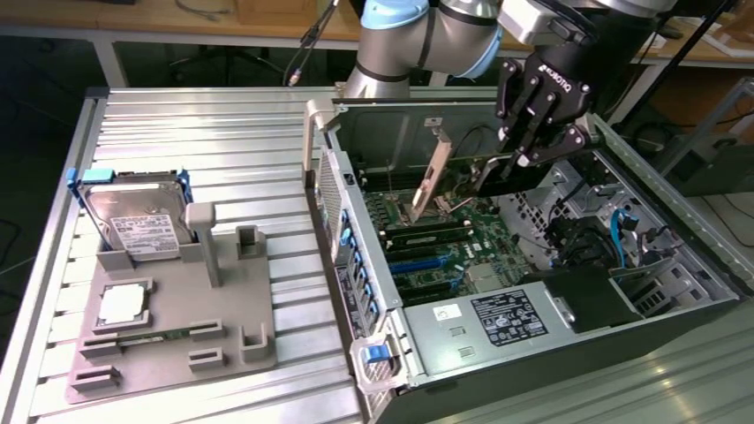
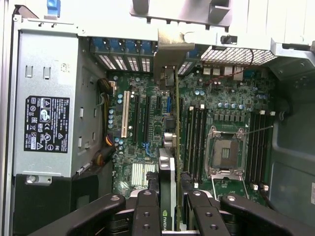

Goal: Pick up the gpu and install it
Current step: 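Insert the gpu into the slot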

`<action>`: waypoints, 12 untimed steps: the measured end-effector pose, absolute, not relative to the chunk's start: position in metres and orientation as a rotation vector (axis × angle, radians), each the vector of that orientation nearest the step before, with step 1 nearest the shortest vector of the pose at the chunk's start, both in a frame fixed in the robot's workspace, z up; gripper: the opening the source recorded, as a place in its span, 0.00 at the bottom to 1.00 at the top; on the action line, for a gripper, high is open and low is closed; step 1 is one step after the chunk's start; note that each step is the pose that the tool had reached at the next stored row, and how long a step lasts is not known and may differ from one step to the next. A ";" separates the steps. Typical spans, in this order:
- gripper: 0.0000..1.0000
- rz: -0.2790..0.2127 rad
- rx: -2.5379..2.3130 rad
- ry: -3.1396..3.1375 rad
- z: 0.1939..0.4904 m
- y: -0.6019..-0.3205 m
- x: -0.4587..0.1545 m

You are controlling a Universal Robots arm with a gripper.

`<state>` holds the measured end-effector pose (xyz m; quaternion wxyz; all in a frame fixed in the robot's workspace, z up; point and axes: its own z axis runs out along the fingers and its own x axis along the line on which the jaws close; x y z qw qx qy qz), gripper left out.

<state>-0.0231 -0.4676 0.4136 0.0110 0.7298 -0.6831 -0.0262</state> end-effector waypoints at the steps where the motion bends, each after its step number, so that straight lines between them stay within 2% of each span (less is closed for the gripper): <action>1: 0.27 -0.082 2.277 -2.131 0.413 -0.468 -0.023; 12: 0.27 -0.079 2.278 -2.132 0.411 -0.468 -0.023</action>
